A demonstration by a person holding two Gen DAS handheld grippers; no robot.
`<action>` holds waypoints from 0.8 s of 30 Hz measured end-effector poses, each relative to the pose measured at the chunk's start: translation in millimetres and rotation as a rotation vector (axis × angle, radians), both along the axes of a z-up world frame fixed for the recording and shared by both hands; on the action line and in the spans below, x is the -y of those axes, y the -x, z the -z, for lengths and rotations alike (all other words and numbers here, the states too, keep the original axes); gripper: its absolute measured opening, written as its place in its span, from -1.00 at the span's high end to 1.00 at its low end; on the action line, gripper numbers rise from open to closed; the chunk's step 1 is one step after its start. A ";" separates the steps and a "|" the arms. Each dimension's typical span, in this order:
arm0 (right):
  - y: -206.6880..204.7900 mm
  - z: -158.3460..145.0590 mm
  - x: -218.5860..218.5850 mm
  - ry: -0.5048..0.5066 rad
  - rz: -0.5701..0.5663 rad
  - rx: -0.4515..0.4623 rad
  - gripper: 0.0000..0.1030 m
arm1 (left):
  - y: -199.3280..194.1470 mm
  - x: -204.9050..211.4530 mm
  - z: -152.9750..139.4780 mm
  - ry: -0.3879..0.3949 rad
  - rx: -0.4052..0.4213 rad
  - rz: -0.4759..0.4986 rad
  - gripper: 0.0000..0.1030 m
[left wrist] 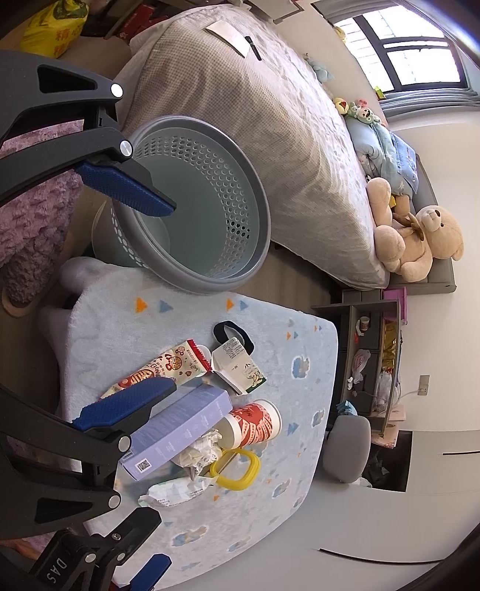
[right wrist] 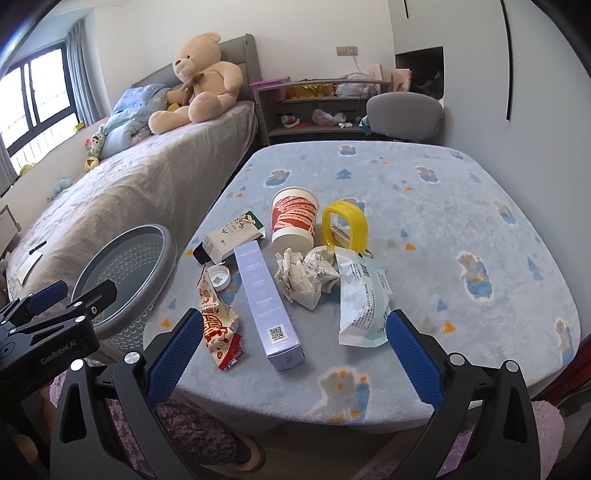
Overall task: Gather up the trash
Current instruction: 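Grasp the white-blue snack packet with the right gripper while the left gripper approaches the red wrapper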
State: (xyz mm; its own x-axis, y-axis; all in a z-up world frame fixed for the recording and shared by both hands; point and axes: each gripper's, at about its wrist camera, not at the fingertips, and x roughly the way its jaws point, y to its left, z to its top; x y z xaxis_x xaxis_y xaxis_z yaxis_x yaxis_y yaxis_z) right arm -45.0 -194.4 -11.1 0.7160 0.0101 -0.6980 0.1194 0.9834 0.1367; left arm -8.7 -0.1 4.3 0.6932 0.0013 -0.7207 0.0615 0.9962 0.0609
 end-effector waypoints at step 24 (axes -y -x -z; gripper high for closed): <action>-46.0 58.5 75.4 -0.059 0.099 -0.162 -0.88 | -23.0 6.5 42.8 -0.002 -0.121 0.002 -0.64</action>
